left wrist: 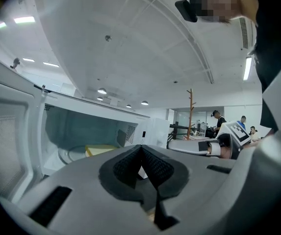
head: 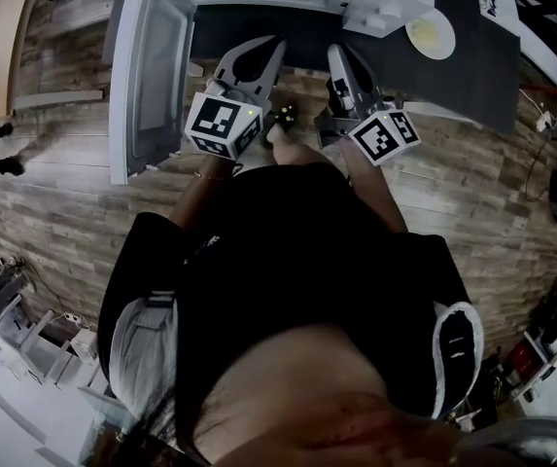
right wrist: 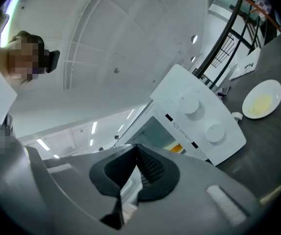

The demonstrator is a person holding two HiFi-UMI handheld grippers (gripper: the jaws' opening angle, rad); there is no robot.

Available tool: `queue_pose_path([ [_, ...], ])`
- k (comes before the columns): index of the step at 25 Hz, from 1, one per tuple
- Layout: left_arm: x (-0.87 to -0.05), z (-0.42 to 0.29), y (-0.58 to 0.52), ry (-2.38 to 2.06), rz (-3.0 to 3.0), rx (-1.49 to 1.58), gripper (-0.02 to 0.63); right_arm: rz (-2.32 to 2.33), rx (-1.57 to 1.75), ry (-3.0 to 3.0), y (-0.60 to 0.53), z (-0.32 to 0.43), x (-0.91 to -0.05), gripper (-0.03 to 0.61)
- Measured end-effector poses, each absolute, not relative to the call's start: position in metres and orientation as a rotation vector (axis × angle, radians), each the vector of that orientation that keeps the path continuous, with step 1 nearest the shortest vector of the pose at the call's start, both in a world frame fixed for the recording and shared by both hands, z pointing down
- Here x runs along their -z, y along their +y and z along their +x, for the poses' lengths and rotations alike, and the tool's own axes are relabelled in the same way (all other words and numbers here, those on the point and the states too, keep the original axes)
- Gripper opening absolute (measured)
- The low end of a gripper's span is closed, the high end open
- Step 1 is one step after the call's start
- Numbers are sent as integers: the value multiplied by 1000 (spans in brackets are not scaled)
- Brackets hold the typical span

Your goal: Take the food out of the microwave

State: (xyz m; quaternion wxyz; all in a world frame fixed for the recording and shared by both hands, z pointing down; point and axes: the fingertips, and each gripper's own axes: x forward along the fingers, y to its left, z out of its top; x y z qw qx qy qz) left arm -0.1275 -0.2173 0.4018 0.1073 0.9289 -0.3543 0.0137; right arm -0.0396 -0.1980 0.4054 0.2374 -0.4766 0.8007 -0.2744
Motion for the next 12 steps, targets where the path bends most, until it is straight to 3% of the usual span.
queue_pose_path([
  [12,-416,-119,-256,-1012,2729,-75,8,-1379,824,2187,-246,-53,-420,0],
])
